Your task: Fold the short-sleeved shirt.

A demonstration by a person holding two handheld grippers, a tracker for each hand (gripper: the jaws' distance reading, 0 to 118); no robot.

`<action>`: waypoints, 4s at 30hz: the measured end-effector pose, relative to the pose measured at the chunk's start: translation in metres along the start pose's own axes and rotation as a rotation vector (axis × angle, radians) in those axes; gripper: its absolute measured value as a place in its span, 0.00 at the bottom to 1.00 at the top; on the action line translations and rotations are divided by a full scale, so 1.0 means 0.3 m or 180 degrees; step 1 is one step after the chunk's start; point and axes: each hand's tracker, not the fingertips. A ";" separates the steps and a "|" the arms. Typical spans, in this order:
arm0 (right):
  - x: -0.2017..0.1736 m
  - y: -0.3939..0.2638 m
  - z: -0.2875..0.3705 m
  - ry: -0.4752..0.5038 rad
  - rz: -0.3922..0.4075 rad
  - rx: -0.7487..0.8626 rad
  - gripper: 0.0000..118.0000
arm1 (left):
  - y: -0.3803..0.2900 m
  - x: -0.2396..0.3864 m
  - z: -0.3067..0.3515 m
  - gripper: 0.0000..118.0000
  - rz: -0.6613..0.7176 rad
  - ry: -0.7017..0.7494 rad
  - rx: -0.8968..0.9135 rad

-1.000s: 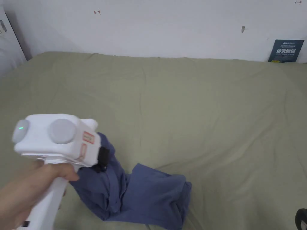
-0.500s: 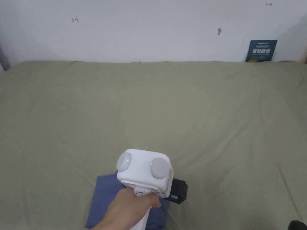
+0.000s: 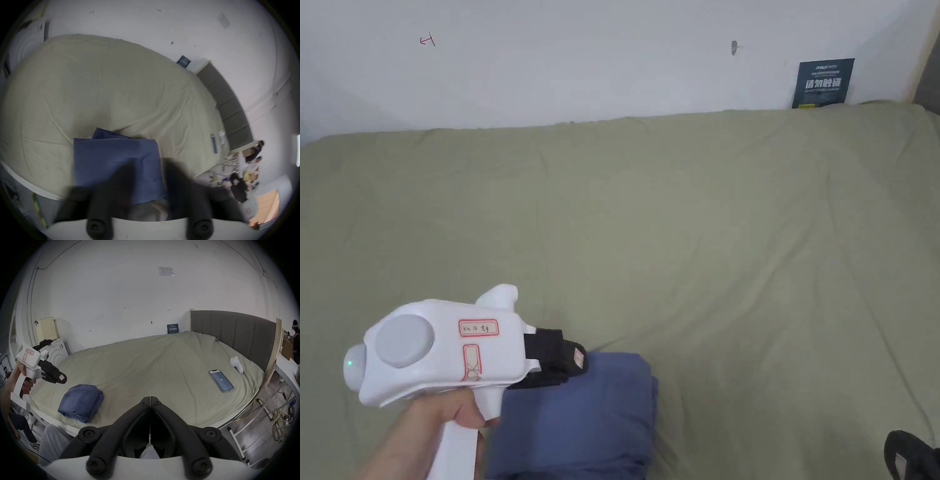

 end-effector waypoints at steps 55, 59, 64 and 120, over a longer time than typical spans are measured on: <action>-0.277 -0.258 -0.958 0.3264 -0.2459 -0.2217 0.00 | 0.026 -0.667 -0.215 0.29 0.0387 -0.0861 -0.0517; -0.291 -0.228 -0.955 0.3237 -0.2314 -0.2223 0.00 | 0.035 -0.689 -0.195 0.28 0.0634 -0.1205 -0.0476; -0.308 -0.156 -0.911 0.3220 -0.2064 -0.2136 0.00 | 0.078 -0.720 -0.111 0.28 0.0657 -0.1168 -0.0454; -0.294 0.537 -0.309 0.0130 0.0878 0.0838 0.00 | 0.036 0.400 0.256 0.00 -0.1868 0.1430 0.2349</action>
